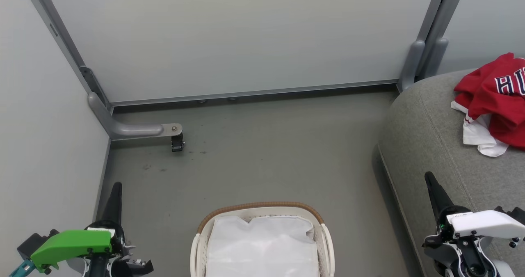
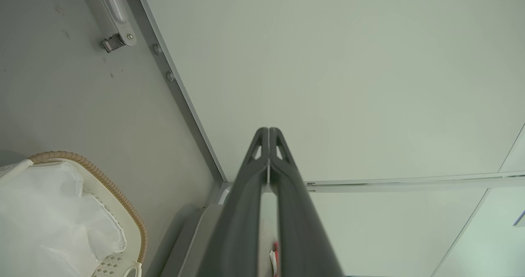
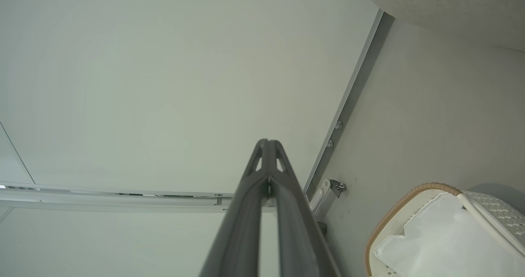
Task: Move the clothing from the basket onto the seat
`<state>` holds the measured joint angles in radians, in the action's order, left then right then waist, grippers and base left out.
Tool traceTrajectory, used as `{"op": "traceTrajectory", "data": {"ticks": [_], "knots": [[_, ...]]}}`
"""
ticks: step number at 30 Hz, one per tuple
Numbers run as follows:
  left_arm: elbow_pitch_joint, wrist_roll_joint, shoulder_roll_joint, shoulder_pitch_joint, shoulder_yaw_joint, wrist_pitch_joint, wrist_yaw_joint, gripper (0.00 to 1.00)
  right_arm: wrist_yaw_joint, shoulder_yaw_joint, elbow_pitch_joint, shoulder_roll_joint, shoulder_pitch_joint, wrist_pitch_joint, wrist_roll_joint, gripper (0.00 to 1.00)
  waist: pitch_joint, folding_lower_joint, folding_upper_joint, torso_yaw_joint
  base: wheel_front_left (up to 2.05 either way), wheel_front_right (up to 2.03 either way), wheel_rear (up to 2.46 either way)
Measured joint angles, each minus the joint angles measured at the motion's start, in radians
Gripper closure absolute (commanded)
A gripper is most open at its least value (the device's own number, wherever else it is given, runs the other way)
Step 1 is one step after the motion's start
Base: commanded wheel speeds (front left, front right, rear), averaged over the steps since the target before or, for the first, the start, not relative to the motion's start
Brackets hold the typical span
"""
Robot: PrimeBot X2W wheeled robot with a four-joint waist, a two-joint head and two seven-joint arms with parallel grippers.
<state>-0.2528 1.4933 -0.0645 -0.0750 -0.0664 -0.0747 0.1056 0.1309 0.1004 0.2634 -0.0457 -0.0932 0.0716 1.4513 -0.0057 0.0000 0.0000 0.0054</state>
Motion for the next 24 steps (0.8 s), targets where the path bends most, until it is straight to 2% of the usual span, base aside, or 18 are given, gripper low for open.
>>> {"op": "traceTrajectory", "data": {"ticks": [24], "knots": [[0.006, 0.118, 0.013, -0.028, -0.048, -0.039, 0.024, 1.00, 0.000, 0.013, -0.016, -0.001, -0.011, 0.043, 0.160, 1.00, 0.009, 0.0000, 0.0000, -0.005, 0.00, 0.00, 0.00]]}}
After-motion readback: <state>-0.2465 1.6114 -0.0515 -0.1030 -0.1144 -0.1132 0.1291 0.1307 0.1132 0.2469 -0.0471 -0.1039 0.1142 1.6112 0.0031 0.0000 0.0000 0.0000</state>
